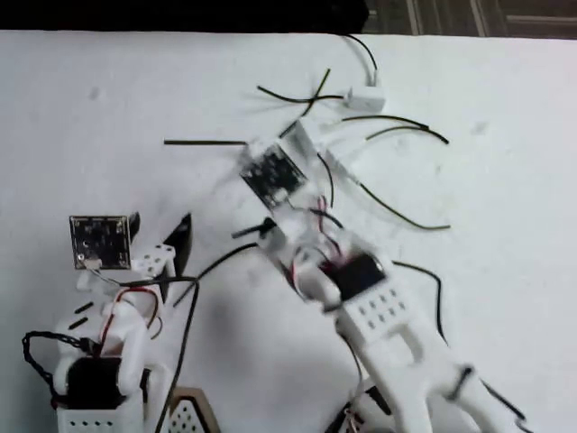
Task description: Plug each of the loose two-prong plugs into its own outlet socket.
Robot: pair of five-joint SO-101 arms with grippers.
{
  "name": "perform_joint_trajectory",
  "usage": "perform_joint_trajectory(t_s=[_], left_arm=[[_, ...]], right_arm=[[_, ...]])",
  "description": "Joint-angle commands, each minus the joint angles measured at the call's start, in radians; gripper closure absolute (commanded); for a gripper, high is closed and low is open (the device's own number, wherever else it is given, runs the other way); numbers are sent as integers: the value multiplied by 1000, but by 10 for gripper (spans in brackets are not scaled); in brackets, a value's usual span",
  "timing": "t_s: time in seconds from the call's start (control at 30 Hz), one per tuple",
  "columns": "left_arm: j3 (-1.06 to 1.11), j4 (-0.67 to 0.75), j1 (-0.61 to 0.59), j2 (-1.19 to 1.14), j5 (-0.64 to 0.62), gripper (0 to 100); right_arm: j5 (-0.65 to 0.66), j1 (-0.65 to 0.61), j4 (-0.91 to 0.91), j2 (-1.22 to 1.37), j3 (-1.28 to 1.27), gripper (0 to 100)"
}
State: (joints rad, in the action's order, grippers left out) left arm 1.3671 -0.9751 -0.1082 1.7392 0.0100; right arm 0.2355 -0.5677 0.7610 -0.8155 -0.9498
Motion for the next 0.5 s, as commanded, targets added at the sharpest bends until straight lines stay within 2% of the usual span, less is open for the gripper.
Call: perform_joint_trajectory(t_s=[0.0,0.1,0.33,0.47], left_arm=[[21,86,12,2,-8,894],[25,110,13,2,-6,975],[60,158,21,2,-6,976],[89,163,94,2,0,973]], right_arm=[[3,-2,74,-234,-38,981],[3,45,168,-400,-61,981],[3,211,206,-754,-239,981],[3,245,206,-929,-371,981]])
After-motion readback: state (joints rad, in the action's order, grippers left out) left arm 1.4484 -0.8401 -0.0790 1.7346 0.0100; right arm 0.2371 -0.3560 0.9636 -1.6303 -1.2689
